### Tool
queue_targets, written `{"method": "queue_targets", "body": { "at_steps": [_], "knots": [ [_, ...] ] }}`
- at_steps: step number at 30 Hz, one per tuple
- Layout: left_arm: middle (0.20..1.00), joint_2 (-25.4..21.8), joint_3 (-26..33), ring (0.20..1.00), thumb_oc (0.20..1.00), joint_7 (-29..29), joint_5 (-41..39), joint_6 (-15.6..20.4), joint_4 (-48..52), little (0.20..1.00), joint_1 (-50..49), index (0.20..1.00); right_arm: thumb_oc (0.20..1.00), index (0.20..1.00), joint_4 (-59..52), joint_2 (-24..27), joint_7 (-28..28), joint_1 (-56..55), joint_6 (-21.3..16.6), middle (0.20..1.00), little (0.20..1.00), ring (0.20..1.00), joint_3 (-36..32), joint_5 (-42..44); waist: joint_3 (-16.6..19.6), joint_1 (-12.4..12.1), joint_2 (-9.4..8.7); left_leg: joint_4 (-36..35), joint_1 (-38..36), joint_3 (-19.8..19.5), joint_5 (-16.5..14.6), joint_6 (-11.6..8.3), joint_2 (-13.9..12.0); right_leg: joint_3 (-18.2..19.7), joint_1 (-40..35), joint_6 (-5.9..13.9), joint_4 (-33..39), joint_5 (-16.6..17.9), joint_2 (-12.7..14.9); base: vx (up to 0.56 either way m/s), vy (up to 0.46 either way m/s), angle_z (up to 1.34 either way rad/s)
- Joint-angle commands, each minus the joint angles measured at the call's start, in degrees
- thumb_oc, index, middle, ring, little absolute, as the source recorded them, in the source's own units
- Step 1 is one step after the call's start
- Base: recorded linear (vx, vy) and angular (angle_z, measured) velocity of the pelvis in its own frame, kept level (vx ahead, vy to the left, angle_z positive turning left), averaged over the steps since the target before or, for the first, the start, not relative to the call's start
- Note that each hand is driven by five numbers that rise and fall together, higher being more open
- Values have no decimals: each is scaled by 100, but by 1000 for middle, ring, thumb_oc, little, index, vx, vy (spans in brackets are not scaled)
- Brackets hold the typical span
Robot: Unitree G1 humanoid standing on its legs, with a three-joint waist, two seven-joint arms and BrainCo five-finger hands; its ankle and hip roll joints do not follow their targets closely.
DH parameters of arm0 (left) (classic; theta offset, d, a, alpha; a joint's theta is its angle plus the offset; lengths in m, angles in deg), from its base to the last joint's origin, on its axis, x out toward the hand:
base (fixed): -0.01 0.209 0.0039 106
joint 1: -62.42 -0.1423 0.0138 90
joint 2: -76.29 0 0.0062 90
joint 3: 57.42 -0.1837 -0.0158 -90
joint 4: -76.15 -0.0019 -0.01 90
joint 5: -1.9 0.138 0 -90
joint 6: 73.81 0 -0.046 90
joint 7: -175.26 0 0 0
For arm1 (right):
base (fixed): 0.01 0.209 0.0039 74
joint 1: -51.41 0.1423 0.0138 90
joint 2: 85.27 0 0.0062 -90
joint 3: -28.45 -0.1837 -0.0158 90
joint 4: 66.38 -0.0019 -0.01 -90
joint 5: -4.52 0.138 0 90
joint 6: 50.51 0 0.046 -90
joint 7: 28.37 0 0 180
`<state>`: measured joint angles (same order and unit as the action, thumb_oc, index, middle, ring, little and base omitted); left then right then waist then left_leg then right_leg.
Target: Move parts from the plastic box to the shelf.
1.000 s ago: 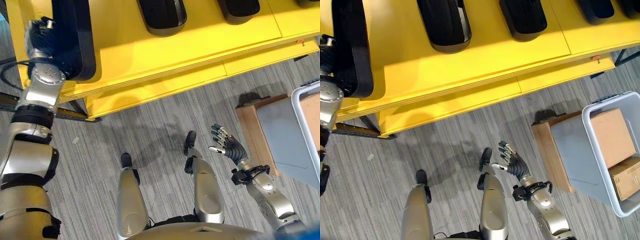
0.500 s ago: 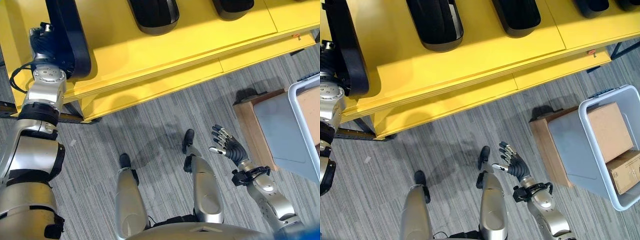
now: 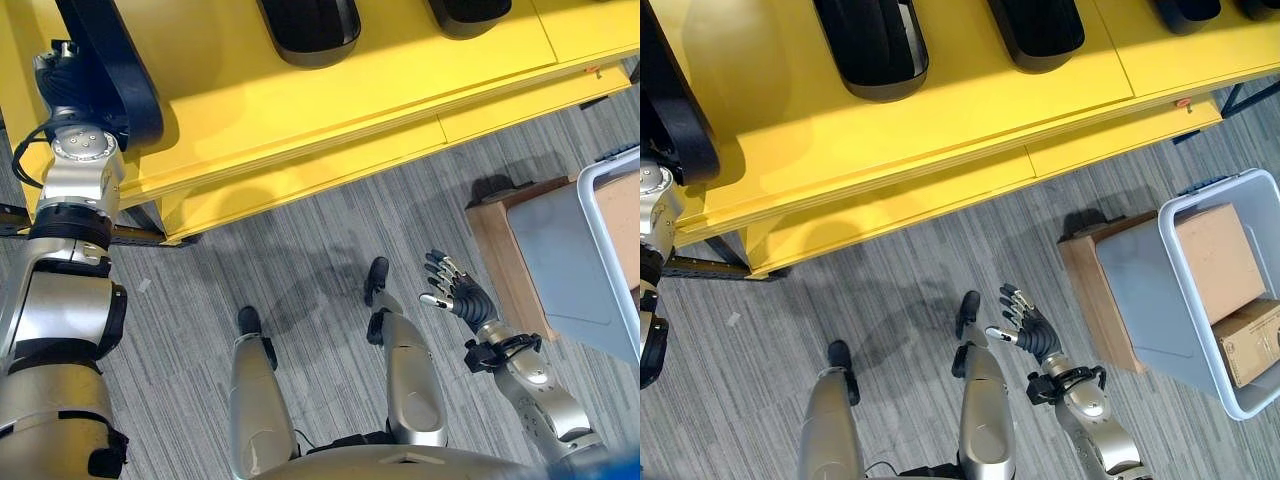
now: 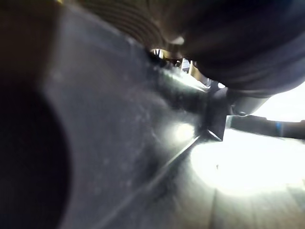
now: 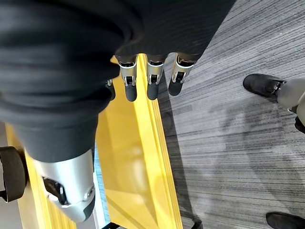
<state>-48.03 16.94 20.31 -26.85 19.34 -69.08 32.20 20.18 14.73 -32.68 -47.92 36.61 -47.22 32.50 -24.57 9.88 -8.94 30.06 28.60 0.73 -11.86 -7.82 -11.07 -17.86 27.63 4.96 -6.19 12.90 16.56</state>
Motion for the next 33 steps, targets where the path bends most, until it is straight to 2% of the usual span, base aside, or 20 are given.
{"method": "queue_targets", "body": {
  "at_steps": [1, 2, 10, 27, 29, 33],
  "knots": [
    [539, -265, 321, 539, 539, 96, -104, 328, -167, 539, 296, 539, 1000, 1000, -178, 376, 6, -201, -201, 1000, 1000, 1000, -171, 214, 276, -87, 115, -425, -38, 374, 211, 276, 116, 137, -421, 682, -835, -868, 443, 0, 0, 0],
    [1000, -275, 323, 1000, 1000, 89, -119, 329, -167, 1000, 299, 1000, 1000, 1000, -177, 378, 0, -201, -193, 1000, 1000, 1000, -166, 216, 281, -89, 113, -416, -32, 376, 203, 279, 115, 134, -415, 684, -840, -873, 441, 0, 0, 0],
    [1000, -253, 442, 1000, 1000, 96, -453, 496, 27, 1000, 152, 1000, 1000, 1000, -154, 373, -9, -196, -193, 1000, 1000, 1000, -142, 177, 265, -125, 127, -307, 18, 379, 147, 313, 124, 166, -364, 656, -930, -923, 439, 0, 0, 0],
    [1000, -193, 661, 1000, 1000, 80, -713, 567, 72, 1000, 56, 1000, 1000, 1000, -164, 482, -42, -167, -169, 1000, 1000, 1000, -165, 146, 341, -167, 209, -280, -73, 379, 123, 305, 135, 223, -423, 639, -986, -973, 456, -3, 1, -3],
    [1000, -228, 633, 1000, 1000, 72, -655, 568, 141, 1000, 33, 1000, 1000, 1000, -158, 495, -57, -156, -162, 1000, 1000, 1000, -165, 131, 361, -177, 223, -359, -161, 376, 152, 288, 135, 207, -509, 641, -946, -970, 453, 4, -17, 2],
    [1000, -430, 409, 1000, 1000, -15, 198, 582, 1011, 1000, -353, 1000, 1000, 1000, -96, 470, -165, -137, -167, 1000, 1000, 1000, -208, 85, 429, -283, 280, -642, -489, 345, 266, 232, 143, 99, -840, 641, -889, -1000, 481, 19, -31, 6]
  ]
}}
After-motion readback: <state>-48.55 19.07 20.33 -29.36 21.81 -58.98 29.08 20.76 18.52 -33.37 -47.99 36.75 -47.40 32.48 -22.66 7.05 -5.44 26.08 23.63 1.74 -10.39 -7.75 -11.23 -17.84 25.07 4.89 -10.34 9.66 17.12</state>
